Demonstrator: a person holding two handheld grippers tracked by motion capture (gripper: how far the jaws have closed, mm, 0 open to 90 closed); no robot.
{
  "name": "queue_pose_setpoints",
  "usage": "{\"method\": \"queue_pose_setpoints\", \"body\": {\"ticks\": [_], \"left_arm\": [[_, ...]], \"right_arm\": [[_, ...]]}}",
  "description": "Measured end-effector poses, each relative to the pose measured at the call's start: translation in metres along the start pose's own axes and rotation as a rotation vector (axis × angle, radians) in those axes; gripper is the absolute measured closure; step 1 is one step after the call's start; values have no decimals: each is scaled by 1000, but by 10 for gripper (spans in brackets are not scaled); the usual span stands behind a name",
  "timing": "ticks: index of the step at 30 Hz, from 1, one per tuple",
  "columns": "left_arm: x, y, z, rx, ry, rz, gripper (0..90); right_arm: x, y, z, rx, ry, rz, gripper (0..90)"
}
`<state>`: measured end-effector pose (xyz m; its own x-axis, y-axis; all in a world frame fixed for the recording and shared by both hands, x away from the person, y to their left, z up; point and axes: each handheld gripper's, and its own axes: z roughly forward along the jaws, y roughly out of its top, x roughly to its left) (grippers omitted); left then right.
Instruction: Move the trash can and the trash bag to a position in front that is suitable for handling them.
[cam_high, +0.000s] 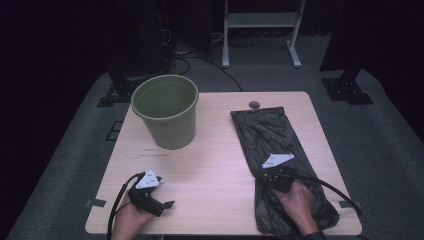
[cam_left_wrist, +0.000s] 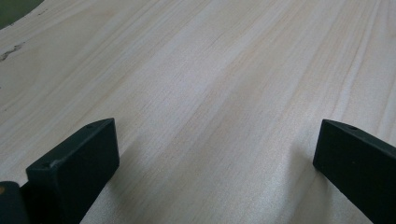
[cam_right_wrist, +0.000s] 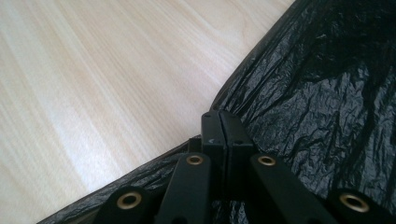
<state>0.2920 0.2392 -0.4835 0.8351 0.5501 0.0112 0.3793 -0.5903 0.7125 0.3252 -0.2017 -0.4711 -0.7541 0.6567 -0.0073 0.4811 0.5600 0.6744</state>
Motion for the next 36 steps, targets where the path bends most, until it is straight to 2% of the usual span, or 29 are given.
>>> {"method": "queue_pose_setpoints", "body": {"ticks": [4,9,13,15,17,18,19,21,22,23,25,27,34,36], "left_arm": [[0,0,0,0,0,0,0],[0,0,0,0,2,-1,0],[0,0,0,0,2,-1,0],[0,0,0,0,2,0,0],[0,0,0,0,3,-1,0],[0,0,0,0,3,-1,0],[0,0,0,0,3,-1,0],[0,0,0,0,3,-1,0],[0,0,0,0,3,-1,0],[0,0,0,0,3,-1,0],[0,0,0,0,3,-1,0],[0,0,0,0,5,-3,0],[3,0,-1,1,15,-17,0],[5,1,-3,-15,9,-30,0]], "right_arm": [[-5,-8,-11,29,-3,-17,888],[-13,-31,-31,28,8,15,868],[-16,-39,-38,18,21,32,822],[-18,-41,-45,-33,38,40,684],[-20,-40,-49,-73,24,43,526],[-20,-40,-49,-73,24,43,526],[-24,-41,-50,-113,-18,52,353],[-30,-43,-48,-124,-59,73,193],[-30,-43,-48,-124,-59,73,193],[-37,-46,-44,-113,-87,113,122],[-38,-48,-43,-112,-91,116,119],[-45,-53,-37,-93,-121,150,30],[-47,-55,-32,-46,-172,149,8],[-48,-56,-31,-48,-165,155,8]]}}
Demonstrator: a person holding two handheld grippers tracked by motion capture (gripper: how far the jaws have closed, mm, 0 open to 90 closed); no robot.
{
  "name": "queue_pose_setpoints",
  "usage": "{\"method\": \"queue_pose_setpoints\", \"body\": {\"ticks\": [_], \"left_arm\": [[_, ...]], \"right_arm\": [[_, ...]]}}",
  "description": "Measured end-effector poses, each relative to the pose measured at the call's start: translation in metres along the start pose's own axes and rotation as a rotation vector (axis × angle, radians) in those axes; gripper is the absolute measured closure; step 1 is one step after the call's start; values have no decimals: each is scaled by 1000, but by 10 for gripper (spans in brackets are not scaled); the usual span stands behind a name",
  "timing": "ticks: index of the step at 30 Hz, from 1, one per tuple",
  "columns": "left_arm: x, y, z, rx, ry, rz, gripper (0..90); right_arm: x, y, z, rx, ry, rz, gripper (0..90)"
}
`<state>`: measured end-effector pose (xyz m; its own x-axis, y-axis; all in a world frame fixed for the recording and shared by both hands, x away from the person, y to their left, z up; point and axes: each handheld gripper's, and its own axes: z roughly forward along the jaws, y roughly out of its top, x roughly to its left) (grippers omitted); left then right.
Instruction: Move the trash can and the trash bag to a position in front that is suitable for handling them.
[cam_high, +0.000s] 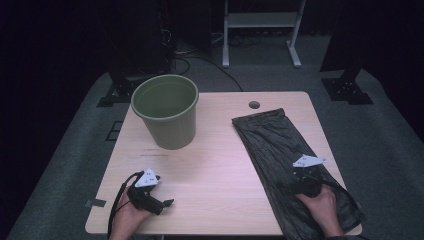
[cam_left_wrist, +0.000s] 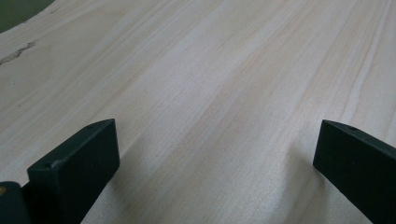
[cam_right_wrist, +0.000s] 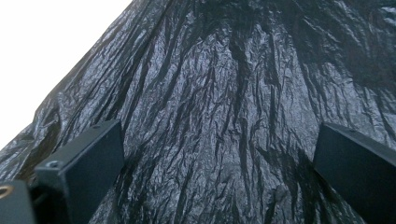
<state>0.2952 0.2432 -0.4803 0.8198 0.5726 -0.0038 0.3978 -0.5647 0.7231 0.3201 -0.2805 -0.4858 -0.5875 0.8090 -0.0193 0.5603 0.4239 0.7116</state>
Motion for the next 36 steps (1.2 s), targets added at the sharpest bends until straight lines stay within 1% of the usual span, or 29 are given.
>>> {"method": "queue_pose_setpoints", "body": {"ticks": [1,2,3,6,7,9,10,14,18,19,21,22,24,27,28,29,36], "left_arm": [[0,0,0,0,0,0,0],[1,1,-2,-12,-5,-11,0],[1,2,-2,-12,-8,-16,0],[3,6,-7,-12,-1,-12,0],[3,8,-9,-14,0,-15,0],[6,12,-13,-28,-12,-44,0],[6,12,-13,-28,-12,-44,0],[7,19,-22,-35,-14,-48,0],[7,30,-32,-47,4,-47,0],[7,30,-32,-47,4,-47,0],[10,36,-38,-62,19,-50,0],[10,36,-38,-62,19,-50,0],[12,40,-43,-72,25,-51,0],[15,46,-52,-72,52,-49,0],[15,46,-52,-72,52,-49,0],[18,48,-56,-82,54,-57,0],[26,55,-65,-88,59,-71,0]], "right_arm": [[0,0,0,0,0,0,8],[-3,-1,0,-2,18,10,7],[-3,-2,0,-3,23,15,7],[-4,-2,0,-4,26,15,6],[-4,-2,0,-4,26,15,6],[-4,-2,1,-2,30,9,4],[-4,-2,1,-2,30,9,4],[-4,-2,1,-2,30,9,4],[-4,-2,1,-2,31,8,5],[-4,-2,1,-2,31,8,5],[-4,-2,1,-2,31,9,5],[-4,-2,1,-2,31,9,5],[-4,-2,1,-2,31,9,5],[-4,-2,1,-2,31,9,5],[-4,-2,1,-2,31,9,5],[-5,-2,1,-2,31,9,5],[-4,-2,1,-2,32,9,6]]}}
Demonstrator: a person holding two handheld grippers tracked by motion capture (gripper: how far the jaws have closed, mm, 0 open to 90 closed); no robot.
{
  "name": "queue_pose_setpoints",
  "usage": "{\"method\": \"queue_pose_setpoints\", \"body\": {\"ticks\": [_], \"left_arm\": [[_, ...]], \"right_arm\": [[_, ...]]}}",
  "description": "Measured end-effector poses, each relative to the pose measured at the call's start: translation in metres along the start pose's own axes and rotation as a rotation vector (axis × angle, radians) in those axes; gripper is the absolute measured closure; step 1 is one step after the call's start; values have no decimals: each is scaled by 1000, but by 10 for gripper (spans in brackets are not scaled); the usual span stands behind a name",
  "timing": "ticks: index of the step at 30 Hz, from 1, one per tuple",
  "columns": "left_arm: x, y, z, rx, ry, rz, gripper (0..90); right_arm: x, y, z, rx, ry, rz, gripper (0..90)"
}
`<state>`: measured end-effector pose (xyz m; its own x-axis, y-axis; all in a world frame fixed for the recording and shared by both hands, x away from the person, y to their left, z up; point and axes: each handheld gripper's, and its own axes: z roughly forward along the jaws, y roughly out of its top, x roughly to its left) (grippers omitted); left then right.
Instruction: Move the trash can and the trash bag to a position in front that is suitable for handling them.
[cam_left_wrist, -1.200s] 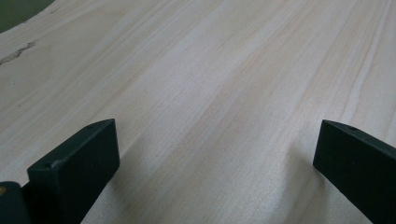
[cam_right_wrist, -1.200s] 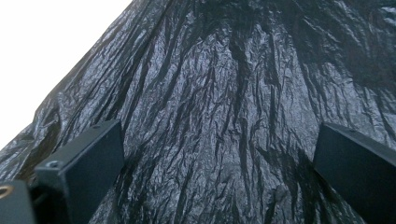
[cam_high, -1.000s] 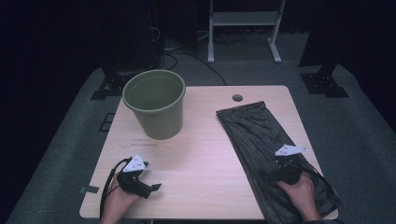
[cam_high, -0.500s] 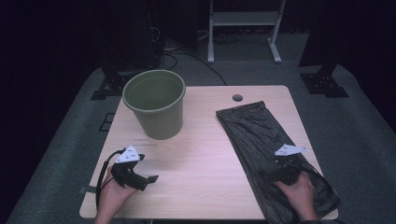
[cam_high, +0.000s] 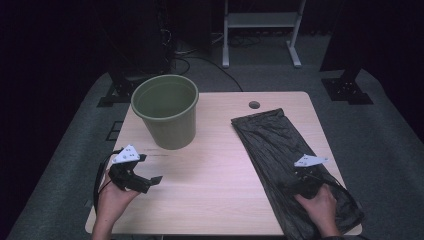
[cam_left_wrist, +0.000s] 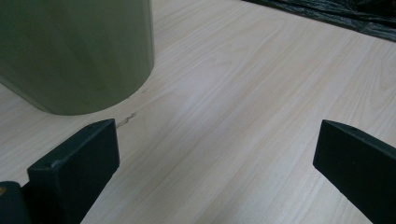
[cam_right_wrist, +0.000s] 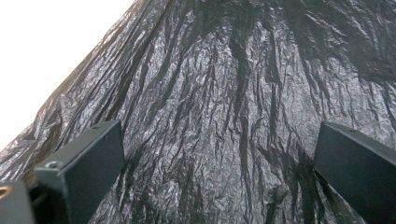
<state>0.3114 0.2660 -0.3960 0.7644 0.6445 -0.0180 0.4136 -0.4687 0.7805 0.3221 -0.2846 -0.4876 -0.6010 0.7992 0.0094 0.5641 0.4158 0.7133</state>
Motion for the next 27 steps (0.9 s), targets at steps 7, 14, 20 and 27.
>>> {"method": "queue_pose_setpoints", "body": {"ticks": [7,14,20,27], "left_arm": [[10,17,-10,-17,4,-20,0],[18,35,-18,-22,21,-36,0],[27,52,-23,-34,43,-46,0],[33,69,-26,-33,46,-46,0]], "right_arm": [[0,0,0,0,0,0,6],[0,0,0,-1,4,-3,6],[0,0,0,-1,6,-5,6],[0,0,0,-1,7,-6,6]]}}
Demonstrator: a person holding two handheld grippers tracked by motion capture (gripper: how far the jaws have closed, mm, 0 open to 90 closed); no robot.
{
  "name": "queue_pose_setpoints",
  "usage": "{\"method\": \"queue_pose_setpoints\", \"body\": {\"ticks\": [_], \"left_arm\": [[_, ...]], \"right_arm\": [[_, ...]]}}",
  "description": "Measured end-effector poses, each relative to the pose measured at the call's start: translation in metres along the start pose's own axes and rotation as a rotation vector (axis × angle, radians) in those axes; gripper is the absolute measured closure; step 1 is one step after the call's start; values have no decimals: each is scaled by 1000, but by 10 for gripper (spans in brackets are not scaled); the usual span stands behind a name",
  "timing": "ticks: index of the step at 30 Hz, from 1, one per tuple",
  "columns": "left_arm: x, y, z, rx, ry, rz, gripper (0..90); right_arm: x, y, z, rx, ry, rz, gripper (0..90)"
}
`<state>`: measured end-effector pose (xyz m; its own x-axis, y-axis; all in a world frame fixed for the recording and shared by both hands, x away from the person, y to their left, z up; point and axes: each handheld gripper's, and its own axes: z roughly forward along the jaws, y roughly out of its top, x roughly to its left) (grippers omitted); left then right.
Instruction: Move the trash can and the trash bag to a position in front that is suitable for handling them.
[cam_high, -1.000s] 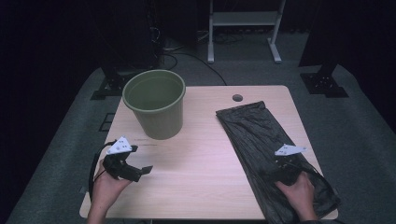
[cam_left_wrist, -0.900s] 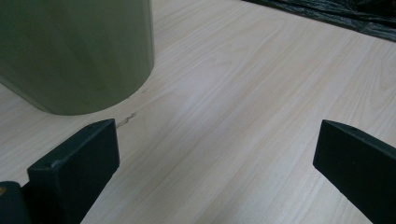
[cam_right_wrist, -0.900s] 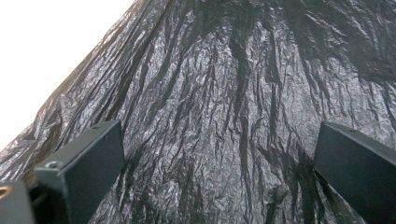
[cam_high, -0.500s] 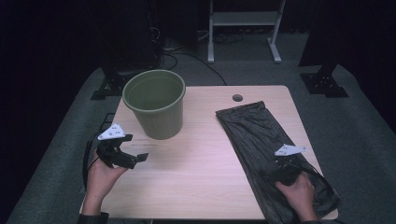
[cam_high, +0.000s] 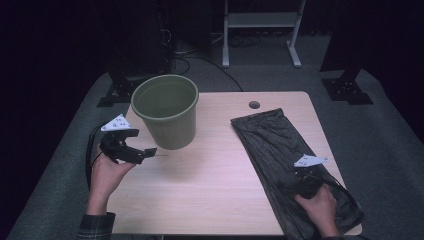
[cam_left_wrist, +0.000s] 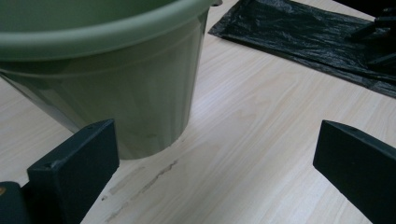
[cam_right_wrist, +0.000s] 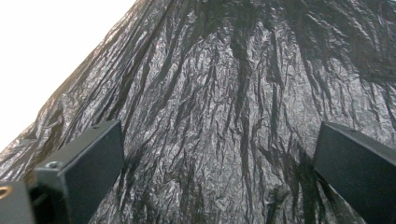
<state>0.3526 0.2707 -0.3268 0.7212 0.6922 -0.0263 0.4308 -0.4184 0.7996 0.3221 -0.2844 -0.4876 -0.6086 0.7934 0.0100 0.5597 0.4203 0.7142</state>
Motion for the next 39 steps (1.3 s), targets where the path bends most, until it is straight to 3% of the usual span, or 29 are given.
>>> {"method": "queue_pose_setpoints", "body": {"ticks": [14,25,39], "left_arm": [[23,36,-6,-32,30,-1,0],[50,61,-1,-17,66,-2,0],[82,63,17,11,118,-38,0]], "right_arm": [[0,0,0,0,3,-2,6],[0,0,0,0,3,-2,6],[0,0,0,-1,7,-6,6]]}}
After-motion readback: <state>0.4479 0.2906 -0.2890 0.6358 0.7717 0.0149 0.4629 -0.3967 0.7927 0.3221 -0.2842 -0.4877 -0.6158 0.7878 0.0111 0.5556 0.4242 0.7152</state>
